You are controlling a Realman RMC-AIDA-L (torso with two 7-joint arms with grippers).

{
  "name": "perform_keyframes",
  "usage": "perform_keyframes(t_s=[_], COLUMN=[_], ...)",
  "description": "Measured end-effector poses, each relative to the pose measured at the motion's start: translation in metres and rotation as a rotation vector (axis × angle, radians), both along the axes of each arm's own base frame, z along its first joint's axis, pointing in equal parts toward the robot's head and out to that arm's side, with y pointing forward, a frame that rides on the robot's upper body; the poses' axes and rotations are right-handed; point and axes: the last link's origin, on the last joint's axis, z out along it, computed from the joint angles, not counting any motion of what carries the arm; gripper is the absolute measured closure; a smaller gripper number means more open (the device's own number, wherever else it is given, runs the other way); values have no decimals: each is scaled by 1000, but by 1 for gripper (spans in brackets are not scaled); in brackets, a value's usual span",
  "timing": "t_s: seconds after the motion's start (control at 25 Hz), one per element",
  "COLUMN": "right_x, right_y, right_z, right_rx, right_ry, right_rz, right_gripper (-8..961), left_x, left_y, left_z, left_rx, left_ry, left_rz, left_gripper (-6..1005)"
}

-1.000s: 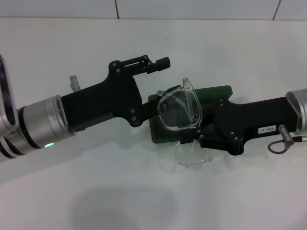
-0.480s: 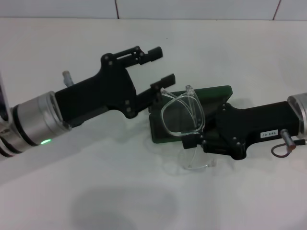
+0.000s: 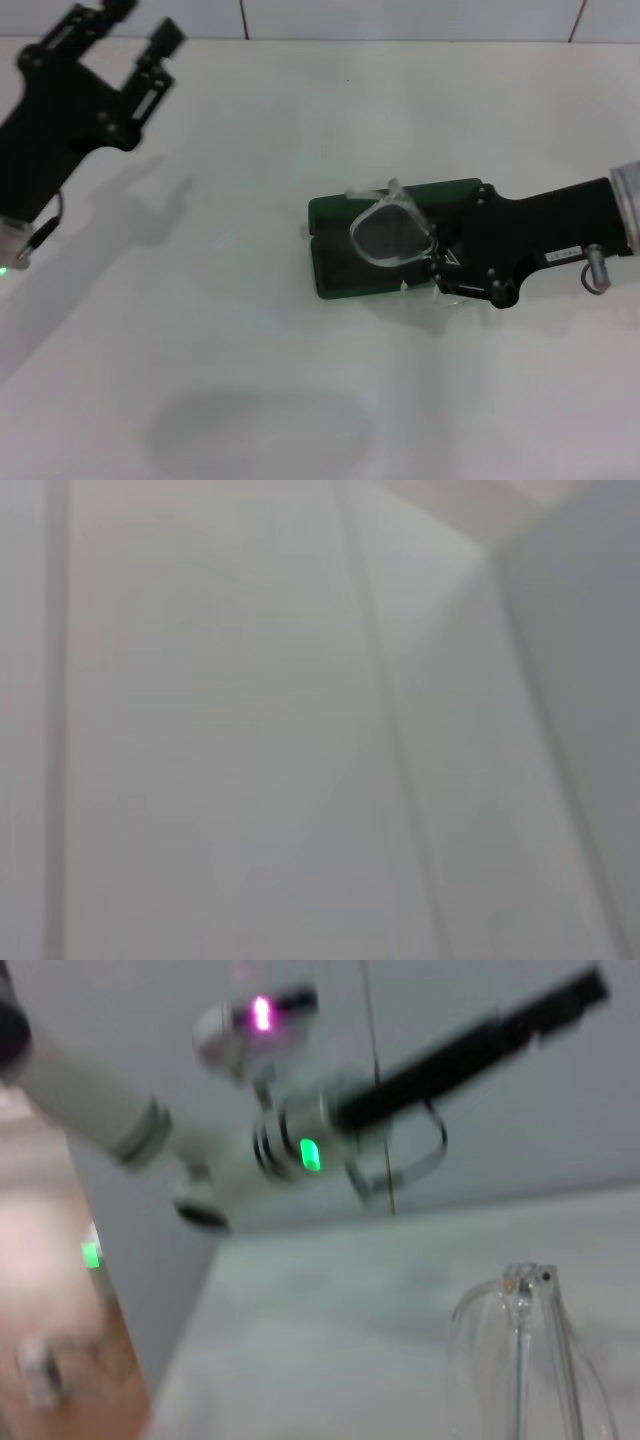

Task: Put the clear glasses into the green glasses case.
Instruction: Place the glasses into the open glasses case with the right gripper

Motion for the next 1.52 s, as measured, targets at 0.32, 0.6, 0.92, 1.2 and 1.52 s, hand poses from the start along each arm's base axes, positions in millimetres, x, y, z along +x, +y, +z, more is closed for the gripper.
perform_keyframes(t_s=[0.32,0.6,0.92,1.2,1.52], right_x=[-36,-48,-55,-65,-65], right_y=[12,13,15,11,20], right_z=[-31,-60,-67,-56,-54], right_rx=[129,202,263,263,368], right_ry=[-412,-588,-631,-638,-739], right_rz=[136,215,256,277,282], right_gripper=[837,836,836,836,837], left_x=[-17,-20,-19,-19,-19], left_y=[-12,-13,-8,-7,-7], left_z=[2,1,-2,-1,-2], left_rx=[14,8,-5,-6,-8], left_ry=[-28,-29,-11,-7,-6], left_rz=[74,90,98,97,97], left_gripper=[480,481,481,481,480])
